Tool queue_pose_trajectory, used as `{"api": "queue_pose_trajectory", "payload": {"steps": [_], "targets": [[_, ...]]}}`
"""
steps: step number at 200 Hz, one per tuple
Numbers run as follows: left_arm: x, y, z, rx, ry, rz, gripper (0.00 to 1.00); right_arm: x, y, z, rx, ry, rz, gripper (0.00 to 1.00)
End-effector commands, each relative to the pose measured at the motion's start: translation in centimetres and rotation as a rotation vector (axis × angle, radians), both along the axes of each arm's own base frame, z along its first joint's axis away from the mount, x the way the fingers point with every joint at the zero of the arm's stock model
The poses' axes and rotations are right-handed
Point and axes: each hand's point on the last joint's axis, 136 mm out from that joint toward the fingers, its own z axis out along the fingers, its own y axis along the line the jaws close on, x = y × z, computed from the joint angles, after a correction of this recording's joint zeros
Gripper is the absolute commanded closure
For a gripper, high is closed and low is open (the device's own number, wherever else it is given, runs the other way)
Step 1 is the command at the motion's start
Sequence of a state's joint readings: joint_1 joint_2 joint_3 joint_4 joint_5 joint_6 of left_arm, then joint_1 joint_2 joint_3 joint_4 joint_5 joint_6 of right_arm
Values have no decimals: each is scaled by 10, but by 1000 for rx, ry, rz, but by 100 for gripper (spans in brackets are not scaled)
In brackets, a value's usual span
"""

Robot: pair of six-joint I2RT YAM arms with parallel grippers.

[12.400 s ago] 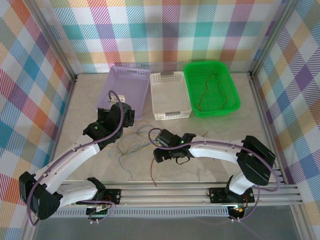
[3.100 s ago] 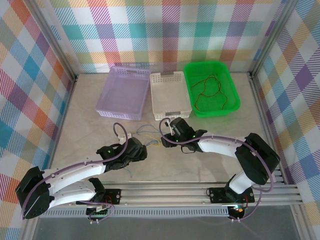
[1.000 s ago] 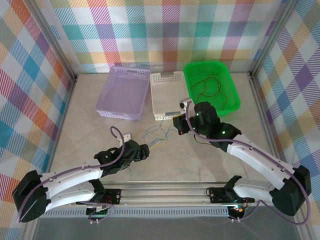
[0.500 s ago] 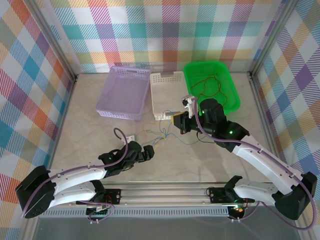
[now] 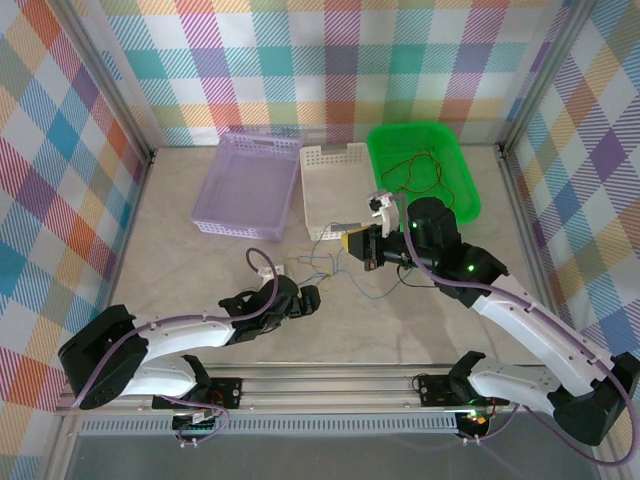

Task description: Untangle the cables

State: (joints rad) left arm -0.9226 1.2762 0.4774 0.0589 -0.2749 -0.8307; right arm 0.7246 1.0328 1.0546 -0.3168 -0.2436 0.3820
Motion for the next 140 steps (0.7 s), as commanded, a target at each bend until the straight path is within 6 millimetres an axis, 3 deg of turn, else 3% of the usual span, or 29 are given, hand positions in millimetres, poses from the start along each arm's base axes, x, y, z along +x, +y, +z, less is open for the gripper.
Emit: {"api": "queue_pose_trajectory", "payload": {"steps": [1,21,46,88,140], "targets": [[15,-10,16,-2,-79,14,0,-11,-1,31,78,-18,31,100],[22,-13,21,-21,-113,31,2,-17,-1,35,99,-7,52,100],[28,-16,27,-38,-144,49,12,-20,-2,37,108,-3,55,100],[36,-23,32,-56,-165,58,41,-27,-5,45,136,-5,68,100],[41,-18,43,-67,-208,93,73,-33,-10,52,151,-13,68,100]]}}
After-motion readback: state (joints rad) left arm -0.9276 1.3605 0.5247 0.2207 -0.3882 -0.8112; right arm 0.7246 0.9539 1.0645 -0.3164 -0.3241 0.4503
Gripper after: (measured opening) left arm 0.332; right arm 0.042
